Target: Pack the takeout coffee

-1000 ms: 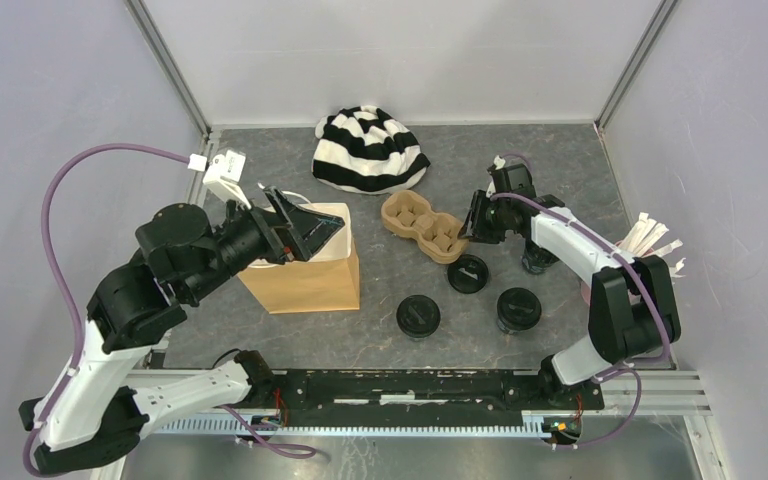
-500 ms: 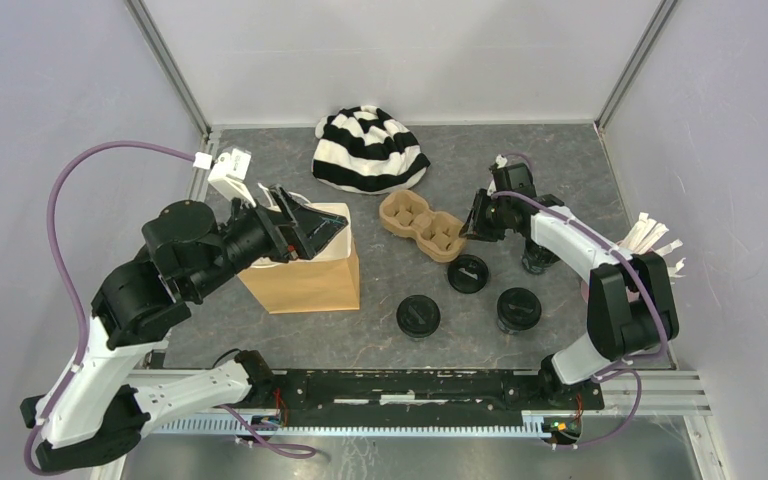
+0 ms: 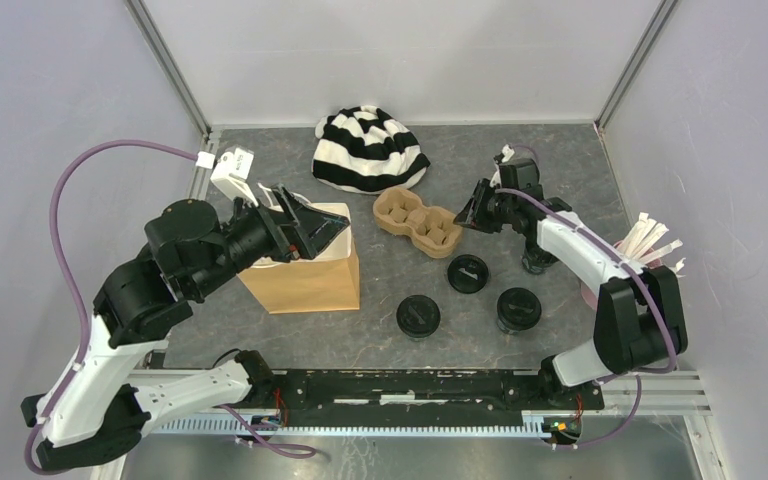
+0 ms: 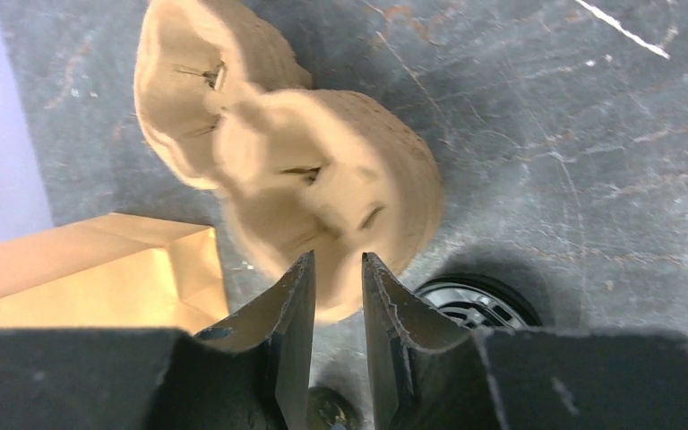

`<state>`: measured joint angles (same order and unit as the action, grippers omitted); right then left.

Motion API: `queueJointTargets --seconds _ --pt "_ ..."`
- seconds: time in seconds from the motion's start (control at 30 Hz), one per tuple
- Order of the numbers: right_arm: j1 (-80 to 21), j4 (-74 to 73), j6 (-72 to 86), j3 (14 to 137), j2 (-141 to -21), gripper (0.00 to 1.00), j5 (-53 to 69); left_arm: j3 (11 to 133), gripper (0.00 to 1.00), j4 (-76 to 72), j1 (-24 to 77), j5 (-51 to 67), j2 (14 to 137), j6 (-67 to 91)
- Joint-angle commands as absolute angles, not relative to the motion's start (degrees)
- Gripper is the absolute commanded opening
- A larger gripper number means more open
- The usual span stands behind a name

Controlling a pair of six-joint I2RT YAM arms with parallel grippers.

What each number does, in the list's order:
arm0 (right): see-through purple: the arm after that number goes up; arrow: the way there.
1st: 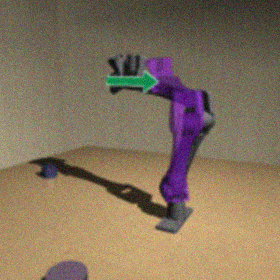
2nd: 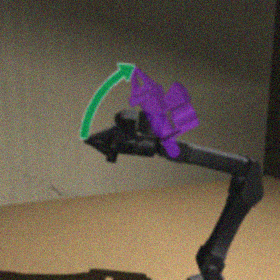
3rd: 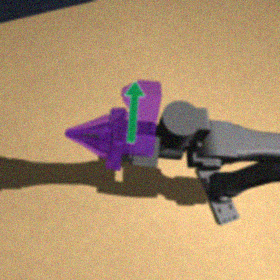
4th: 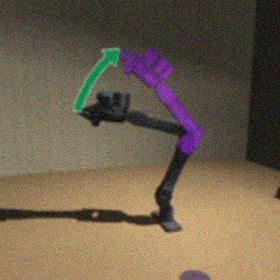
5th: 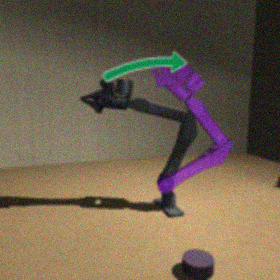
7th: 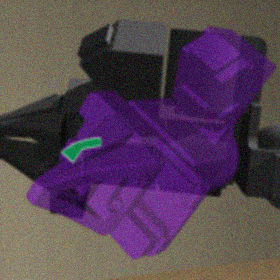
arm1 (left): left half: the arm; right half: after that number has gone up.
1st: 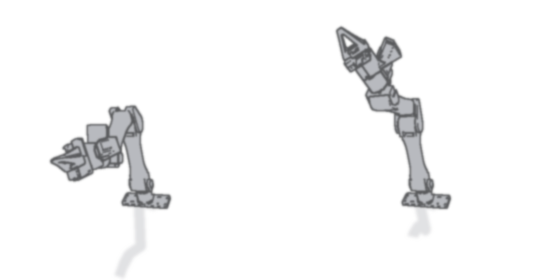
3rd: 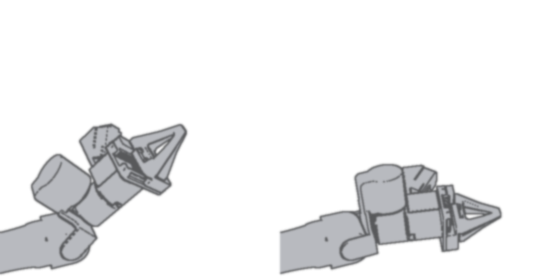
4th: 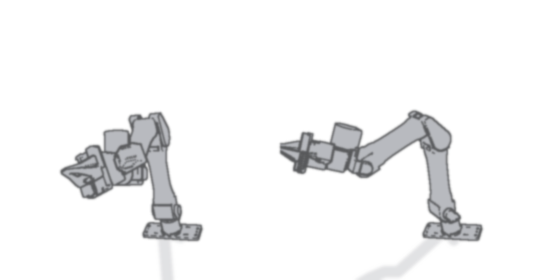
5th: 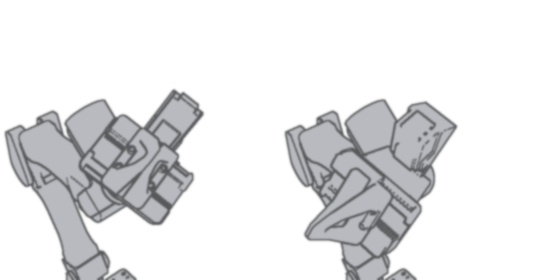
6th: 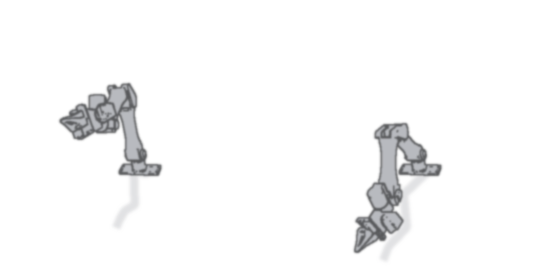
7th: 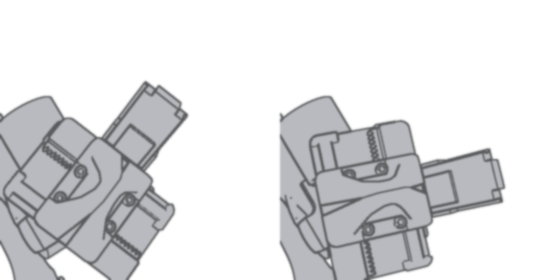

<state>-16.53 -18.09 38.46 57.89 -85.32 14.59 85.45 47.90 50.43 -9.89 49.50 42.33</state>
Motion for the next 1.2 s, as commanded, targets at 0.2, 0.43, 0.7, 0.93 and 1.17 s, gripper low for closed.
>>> queueJointTargets --seconds 0.2,0.43,0.7,0.93,1.17 --pt "-15.30 3.78 52.05 50.40 -78.96 0.33 22.36 87.14 0.98 46.04 50.27 -9.10 49.92 40.25" --pt "-15.15 -11.13 41.98 54.90 -82.52 0.43 16.48 86.99 0.98 45.47 50.27 -8.59 50.23 40.25" --pt "-15.31 -11.92 39.66 52.99 -82.92 0.55 18.66 88.51 1.00 45.97 50.27 -6.60 53.38 39.95" --pt "-15.36 -11.72 36.27 55.00 -85.22 0.55 22.30 100.17 1.00 53.25 50.27 -2.69 66.77 36.39" --pt "-15.29 -16.03 30.52 56.21 -83.17 0.50 22.06 110.59 0.87 55.69 50.20 3.37 82.80 31.82"
